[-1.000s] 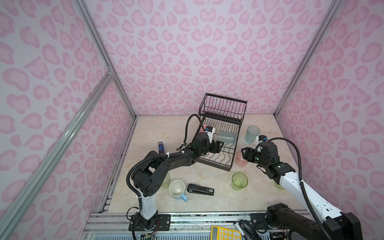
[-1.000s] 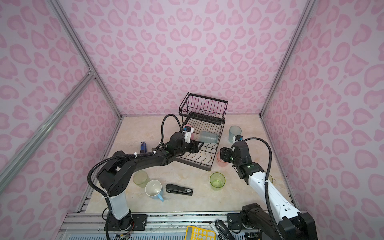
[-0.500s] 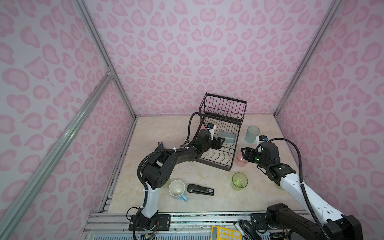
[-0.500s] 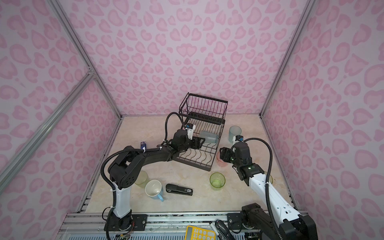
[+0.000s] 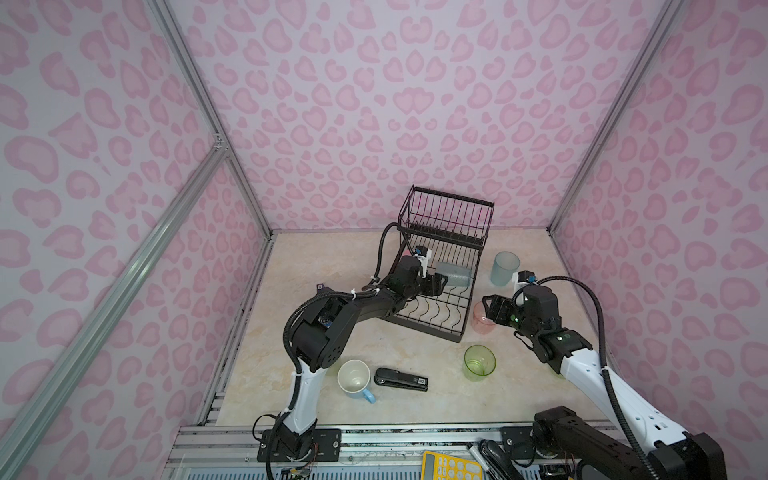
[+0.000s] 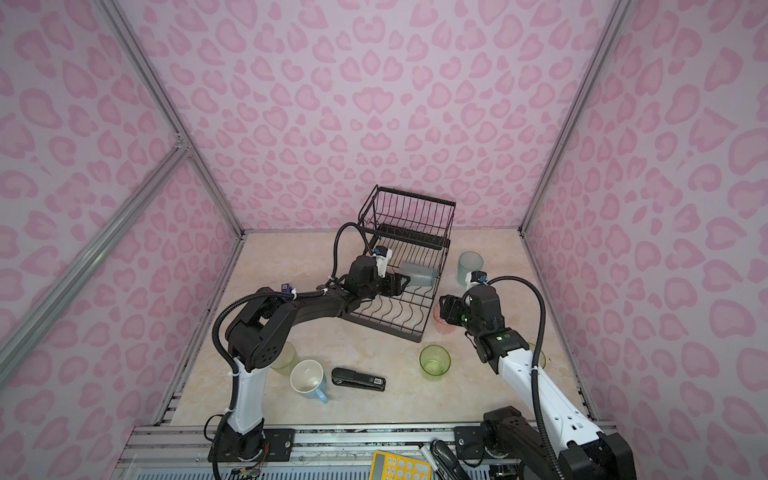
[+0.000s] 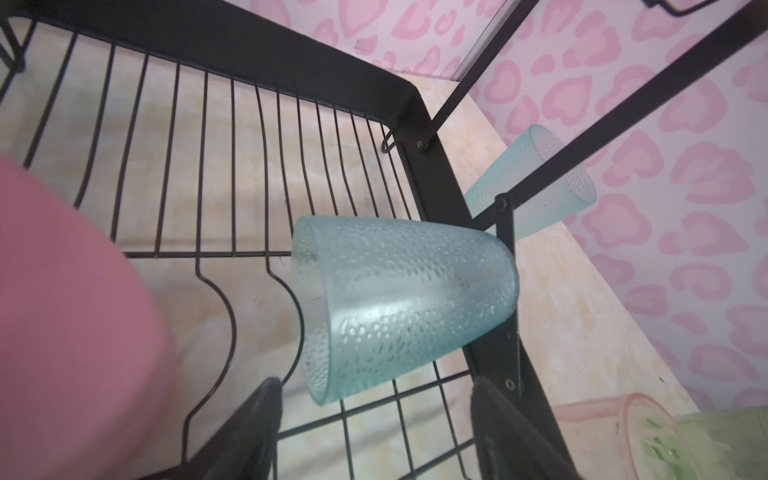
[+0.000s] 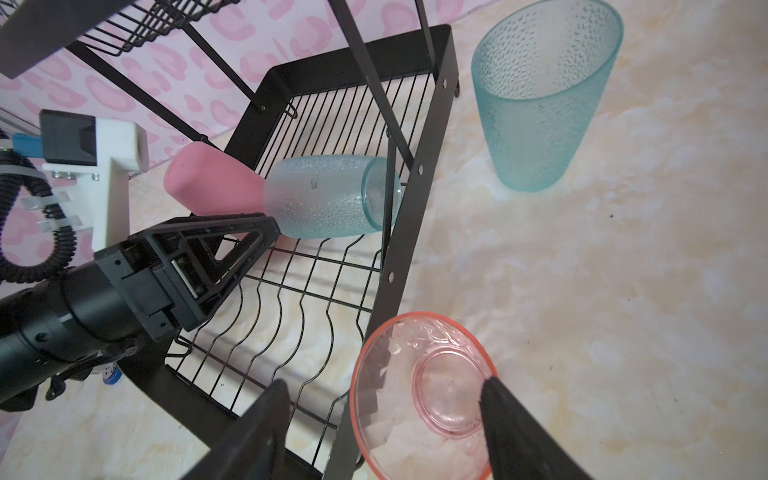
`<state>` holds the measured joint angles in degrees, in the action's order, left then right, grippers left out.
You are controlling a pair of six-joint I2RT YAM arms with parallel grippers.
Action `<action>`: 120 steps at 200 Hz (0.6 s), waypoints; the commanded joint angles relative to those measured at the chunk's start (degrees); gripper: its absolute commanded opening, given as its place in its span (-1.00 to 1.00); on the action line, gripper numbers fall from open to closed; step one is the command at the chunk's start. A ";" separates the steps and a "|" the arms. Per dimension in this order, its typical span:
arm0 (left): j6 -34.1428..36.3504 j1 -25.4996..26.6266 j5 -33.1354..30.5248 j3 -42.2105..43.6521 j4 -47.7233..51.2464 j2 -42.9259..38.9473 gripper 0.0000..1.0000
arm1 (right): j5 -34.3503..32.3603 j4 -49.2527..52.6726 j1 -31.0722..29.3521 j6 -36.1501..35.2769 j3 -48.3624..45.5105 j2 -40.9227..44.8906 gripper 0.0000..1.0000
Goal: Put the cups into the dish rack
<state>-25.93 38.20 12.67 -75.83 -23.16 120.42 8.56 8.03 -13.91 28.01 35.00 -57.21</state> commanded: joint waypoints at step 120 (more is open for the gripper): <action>0.27 -0.41 9.29 -2.40 -2.29 0.79 0.28 | 0.39 -1.88 -0.06 -0.92 -0.65 -0.63 0.44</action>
<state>-25.91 37.76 19.99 -77.78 -22.83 121.34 8.99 7.57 -13.91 27.81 34.98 -57.76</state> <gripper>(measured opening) 0.652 0.721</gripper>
